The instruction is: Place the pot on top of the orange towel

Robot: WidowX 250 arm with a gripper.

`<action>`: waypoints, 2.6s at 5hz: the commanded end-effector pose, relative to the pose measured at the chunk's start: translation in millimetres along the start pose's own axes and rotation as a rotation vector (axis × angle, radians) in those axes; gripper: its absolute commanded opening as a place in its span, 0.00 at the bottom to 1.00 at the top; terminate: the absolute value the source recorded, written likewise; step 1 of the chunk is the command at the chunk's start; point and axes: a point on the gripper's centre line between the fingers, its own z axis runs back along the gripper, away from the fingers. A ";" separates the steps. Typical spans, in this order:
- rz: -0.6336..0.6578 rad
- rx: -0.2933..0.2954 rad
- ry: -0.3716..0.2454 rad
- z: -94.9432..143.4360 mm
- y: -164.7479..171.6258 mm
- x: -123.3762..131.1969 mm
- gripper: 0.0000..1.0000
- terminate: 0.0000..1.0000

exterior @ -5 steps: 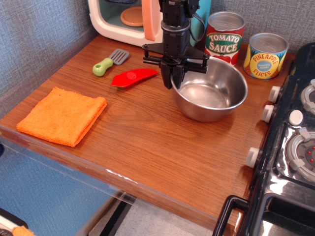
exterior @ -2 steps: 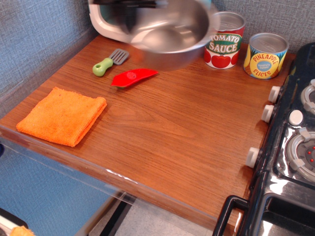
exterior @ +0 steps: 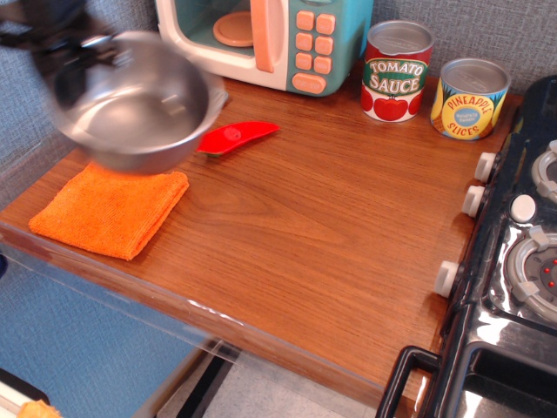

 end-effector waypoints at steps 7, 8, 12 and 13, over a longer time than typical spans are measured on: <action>-0.052 0.084 0.071 -33.3 15.0 2.7 1.00 0.00; -0.086 0.083 0.031 -18.2 8.6 4.2 1.00 0.00; -0.346 -0.062 -0.062 45.9 -66.8 -1.4 1.00 0.00; -0.296 -0.006 -0.022 37.3 -69.0 -1.8 1.00 0.00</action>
